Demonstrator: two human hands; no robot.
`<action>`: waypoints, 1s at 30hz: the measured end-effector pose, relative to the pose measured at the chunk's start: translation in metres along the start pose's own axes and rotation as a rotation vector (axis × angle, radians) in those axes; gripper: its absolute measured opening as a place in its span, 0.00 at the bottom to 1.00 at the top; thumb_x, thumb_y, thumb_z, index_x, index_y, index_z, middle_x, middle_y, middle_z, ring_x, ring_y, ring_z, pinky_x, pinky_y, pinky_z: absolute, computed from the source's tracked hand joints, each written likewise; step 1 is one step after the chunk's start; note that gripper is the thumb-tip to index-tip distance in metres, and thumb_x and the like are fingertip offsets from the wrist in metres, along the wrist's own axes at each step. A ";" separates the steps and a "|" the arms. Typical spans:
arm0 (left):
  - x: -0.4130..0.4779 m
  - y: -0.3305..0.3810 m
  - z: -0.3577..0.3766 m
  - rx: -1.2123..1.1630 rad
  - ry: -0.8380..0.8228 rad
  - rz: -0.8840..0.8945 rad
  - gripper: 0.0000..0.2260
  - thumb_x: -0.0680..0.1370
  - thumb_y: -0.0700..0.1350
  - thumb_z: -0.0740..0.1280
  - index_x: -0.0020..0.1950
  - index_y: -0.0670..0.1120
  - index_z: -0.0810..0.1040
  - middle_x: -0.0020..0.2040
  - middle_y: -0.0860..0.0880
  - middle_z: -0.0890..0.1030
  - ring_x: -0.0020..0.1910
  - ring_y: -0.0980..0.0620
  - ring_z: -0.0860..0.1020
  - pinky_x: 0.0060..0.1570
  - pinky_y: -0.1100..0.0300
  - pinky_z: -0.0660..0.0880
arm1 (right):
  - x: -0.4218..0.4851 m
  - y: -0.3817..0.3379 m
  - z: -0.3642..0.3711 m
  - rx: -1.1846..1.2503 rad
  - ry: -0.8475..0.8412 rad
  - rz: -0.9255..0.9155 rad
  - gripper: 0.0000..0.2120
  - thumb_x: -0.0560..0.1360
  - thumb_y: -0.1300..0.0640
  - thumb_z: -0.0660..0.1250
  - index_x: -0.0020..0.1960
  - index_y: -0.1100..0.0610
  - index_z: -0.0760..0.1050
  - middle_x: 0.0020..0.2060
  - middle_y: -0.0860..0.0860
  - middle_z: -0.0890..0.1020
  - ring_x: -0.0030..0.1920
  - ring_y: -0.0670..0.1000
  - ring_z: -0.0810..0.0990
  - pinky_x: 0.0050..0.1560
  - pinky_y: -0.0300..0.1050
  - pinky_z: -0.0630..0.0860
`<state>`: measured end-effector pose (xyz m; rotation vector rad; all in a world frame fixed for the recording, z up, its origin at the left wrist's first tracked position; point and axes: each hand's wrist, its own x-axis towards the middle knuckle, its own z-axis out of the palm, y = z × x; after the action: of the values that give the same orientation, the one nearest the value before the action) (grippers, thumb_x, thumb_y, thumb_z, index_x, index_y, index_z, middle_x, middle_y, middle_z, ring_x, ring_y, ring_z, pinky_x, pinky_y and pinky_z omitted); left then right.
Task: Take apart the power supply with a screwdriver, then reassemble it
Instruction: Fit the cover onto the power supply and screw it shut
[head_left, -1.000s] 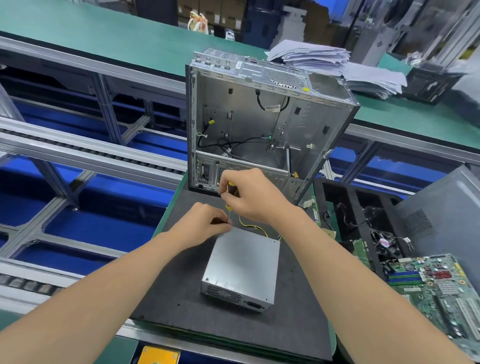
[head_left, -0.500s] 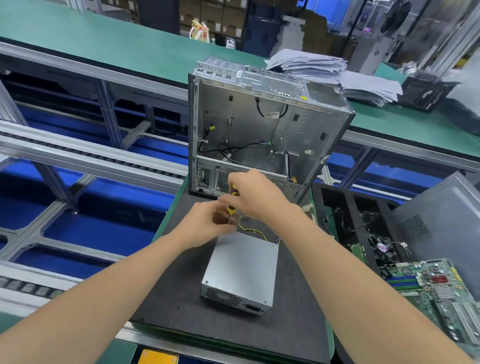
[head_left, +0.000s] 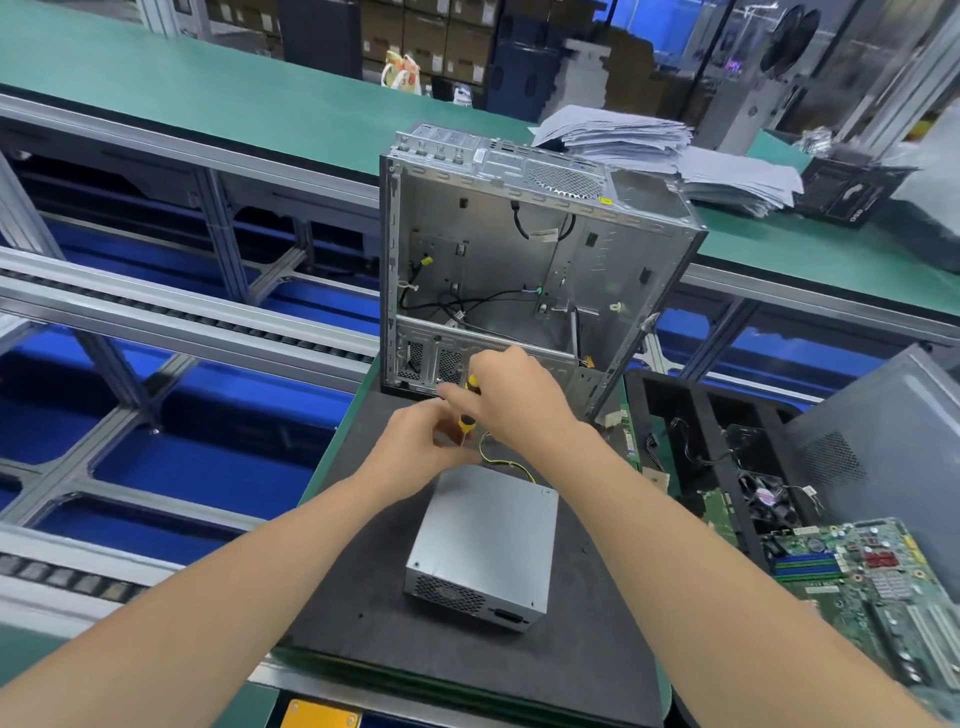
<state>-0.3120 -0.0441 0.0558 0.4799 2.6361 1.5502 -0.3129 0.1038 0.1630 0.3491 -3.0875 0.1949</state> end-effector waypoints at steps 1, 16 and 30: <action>0.000 0.000 0.002 0.001 0.026 -0.010 0.09 0.70 0.45 0.80 0.41 0.54 0.82 0.41 0.60 0.84 0.39 0.60 0.82 0.40 0.73 0.73 | -0.002 -0.001 0.001 -0.023 0.030 0.013 0.28 0.81 0.33 0.62 0.37 0.56 0.66 0.33 0.51 0.71 0.39 0.60 0.76 0.37 0.48 0.67; 0.004 0.004 -0.003 -0.028 -0.003 0.028 0.10 0.69 0.50 0.81 0.47 0.55 0.84 0.43 0.58 0.85 0.45 0.58 0.83 0.45 0.66 0.77 | -0.004 0.003 -0.006 0.022 0.032 0.015 0.25 0.82 0.36 0.63 0.41 0.58 0.72 0.36 0.53 0.73 0.41 0.61 0.77 0.39 0.49 0.73; 0.011 0.004 -0.008 -0.025 -0.085 0.041 0.16 0.73 0.41 0.79 0.51 0.60 0.81 0.45 0.59 0.85 0.46 0.58 0.83 0.42 0.69 0.78 | 0.000 0.007 -0.001 -0.002 0.056 0.029 0.27 0.78 0.35 0.67 0.35 0.55 0.67 0.33 0.51 0.73 0.37 0.60 0.77 0.34 0.47 0.64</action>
<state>-0.3231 -0.0456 0.0641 0.5884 2.5568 1.5352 -0.3143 0.1103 0.1634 0.2943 -3.0391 0.1988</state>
